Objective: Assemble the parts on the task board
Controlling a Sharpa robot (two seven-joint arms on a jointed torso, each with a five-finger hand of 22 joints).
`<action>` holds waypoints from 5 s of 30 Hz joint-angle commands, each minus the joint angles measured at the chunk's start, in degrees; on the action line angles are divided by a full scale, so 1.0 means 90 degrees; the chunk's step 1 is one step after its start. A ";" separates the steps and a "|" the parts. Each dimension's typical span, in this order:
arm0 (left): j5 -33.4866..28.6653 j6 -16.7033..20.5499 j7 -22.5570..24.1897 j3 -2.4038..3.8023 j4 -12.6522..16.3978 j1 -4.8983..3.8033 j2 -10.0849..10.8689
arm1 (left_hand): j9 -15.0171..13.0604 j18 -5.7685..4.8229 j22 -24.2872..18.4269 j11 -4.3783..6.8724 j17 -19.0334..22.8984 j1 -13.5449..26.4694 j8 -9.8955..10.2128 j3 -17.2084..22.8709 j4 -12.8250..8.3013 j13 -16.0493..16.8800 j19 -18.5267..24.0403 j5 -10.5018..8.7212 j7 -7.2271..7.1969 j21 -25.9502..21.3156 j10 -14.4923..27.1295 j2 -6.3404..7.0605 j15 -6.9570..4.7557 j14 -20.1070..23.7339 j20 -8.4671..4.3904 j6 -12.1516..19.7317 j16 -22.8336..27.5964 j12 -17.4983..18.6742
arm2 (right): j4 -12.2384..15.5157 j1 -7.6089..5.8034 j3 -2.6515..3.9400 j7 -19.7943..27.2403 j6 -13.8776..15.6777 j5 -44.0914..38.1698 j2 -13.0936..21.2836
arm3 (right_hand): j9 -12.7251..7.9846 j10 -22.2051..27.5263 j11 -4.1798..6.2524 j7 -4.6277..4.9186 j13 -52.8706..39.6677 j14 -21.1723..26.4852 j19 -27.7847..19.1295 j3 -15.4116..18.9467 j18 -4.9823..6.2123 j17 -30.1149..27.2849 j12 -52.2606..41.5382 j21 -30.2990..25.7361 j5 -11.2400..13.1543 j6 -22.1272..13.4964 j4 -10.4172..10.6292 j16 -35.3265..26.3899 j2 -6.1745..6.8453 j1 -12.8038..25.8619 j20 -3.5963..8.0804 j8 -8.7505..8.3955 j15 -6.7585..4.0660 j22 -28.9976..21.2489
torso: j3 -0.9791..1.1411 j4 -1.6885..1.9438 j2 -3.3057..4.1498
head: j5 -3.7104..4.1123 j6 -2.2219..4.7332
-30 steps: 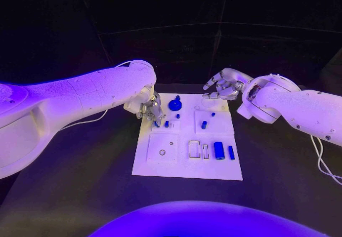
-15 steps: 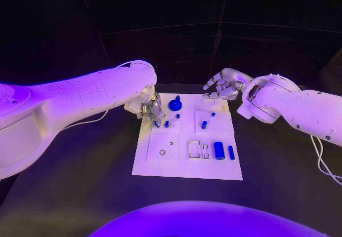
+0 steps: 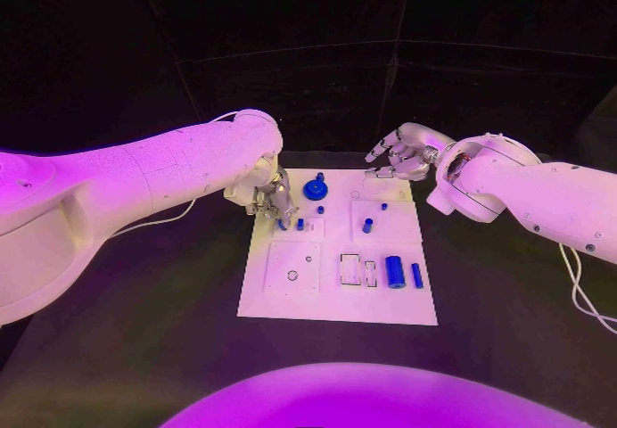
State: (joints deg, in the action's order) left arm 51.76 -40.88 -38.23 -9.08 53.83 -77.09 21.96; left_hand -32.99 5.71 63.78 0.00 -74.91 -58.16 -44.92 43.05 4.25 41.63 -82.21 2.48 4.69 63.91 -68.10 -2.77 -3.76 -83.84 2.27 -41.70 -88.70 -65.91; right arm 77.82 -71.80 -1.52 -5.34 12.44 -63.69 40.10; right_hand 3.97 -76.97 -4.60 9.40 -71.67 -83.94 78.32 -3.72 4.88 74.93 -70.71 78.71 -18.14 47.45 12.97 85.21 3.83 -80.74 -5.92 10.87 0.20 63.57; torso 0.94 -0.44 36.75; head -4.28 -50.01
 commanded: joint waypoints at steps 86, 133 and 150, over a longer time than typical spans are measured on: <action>-0.0316 0.0393 0.0046 -0.0015 -0.0103 0.0054 0.0092 | -0.0073 0.0056 -0.0111 0.0141 -0.1261 0.0658 -0.0019 -0.0880 0.0111 0.0053 -0.0064 0.0017 -0.0195 -0.0229 -0.0092 0.0141 -0.0137 -0.0584 -0.0151 -0.0480 0.0011 -0.0052 | -0.0025 -0.0003 0.0003 0.0059 -0.0071 -0.0015 -0.0022 | -0.0008 0.0015 0.0042 0.0001 0.0031 -0.0442 -0.0065 0.0038 0.0029 0.0638 0.0012 -0.0074 -0.0031 0.0038 -0.0003 -0.0045 -0.0033 0.0017 0.0017 0.0037 -0.0053 -0.0071 | 0.0001 0.0001 -0.0004 | 0.0022 0.0001; -0.0316 0.1186 0.0347 0.0304 0.0143 0.0054 0.0411 | -0.0087 0.0116 -0.0352 0.0172 -0.1076 0.1021 0.0111 -0.3063 0.0901 -0.0176 -0.0020 0.0016 -0.0229 -0.0566 0.0065 0.0601 -0.0174 -0.0538 -0.0184 -0.0445 0.0096 0.0075 | -0.0041 0.0011 0.0003 0.0068 -0.0088 -0.0015 -0.0016 | -0.0009 0.0027 0.0041 0.0003 0.0045 -0.0441 -0.0076 0.0044 0.0033 0.0632 0.0026 -0.0086 -0.0033 0.0032 -0.0002 -0.0050 -0.0032 0.0021 0.0017 0.0037 -0.0052 -0.0093 | 0.0001 0.0005 -0.0006 | 0.0055 0.0001; -0.0810 0.3878 0.3660 0.0306 0.0820 0.0125 0.0801 | 0.0430 0.0416 -0.2511 -0.0402 0.2905 -0.1675 0.0852 -0.1548 -0.0771 -0.1717 0.1301 0.0051 0.0382 -0.3294 0.2505 0.0257 0.0318 0.1319 0.0171 0.0646 0.2389 0.1830 | -0.0041 0.0014 0.0002 0.0103 -0.0039 -0.0014 0.0016 | -0.0011 0.0076 0.0039 0.0004 0.0105 -0.0443 -0.0132 0.0050 0.0056 0.0644 0.0091 -0.0141 -0.0032 0.0025 0.0001 -0.0043 -0.0029 0.0028 0.0017 0.0035 -0.0052 -0.0213 | -0.0006 -0.0003 0.0000 | 0.0151 0.0036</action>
State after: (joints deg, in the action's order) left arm 46.10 -16.42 -20.41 -6.15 60.60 -76.17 29.11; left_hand -29.54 9.31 41.53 -3.32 -52.01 -71.96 -37.74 27.94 -1.36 26.78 -71.27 2.90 7.83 34.98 -47.05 -1.01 -1.27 -73.91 3.52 -36.27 -69.34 -50.58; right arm 77.42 -71.58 -1.53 -5.08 11.83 -63.70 40.27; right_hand 3.95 -76.74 -4.37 9.40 -70.82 -83.94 77.58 -3.72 4.88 74.93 -70.20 77.67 -18.13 47.45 12.97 85.01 3.83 -80.74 -5.84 10.87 0.20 61.75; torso 0.91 -0.39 36.74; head -3.05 -49.93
